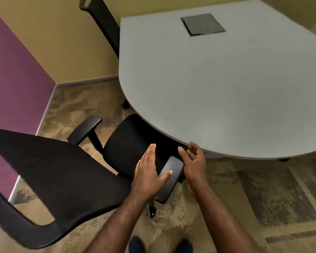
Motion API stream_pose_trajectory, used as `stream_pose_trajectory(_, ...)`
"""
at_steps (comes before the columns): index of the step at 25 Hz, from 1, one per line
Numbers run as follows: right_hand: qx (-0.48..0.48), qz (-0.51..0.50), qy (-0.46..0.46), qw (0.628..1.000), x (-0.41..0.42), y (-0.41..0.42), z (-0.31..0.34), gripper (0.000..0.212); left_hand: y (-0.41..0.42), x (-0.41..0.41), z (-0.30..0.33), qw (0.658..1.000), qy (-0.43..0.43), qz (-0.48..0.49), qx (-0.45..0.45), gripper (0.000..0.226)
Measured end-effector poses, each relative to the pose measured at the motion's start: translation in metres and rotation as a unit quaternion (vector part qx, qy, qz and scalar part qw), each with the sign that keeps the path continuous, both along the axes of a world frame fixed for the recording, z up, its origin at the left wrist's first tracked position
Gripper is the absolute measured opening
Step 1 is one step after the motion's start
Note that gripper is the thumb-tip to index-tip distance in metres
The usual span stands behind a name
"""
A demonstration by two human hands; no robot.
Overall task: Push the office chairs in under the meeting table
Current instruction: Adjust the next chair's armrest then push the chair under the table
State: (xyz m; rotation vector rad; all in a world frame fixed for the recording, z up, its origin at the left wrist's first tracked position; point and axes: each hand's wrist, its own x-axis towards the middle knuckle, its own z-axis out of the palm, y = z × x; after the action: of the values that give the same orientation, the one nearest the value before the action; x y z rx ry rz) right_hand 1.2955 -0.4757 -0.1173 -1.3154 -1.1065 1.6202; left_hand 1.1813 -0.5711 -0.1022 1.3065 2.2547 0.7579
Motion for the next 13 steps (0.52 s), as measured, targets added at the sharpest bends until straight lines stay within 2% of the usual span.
stream_pose_trajectory(6,0.1,0.002,0.02,0.995,-0.012,-0.012,0.066,0.043,-0.014,-0.021,0.074,0.999,0.023,0.013,0.045,0.094)
stream_pose_trajectory(13,0.234,-0.011,-0.027,0.972,-0.035,-0.06,0.131,0.049,-0.052,-0.061,0.145,0.994,0.029,-0.021,0.105,0.088)
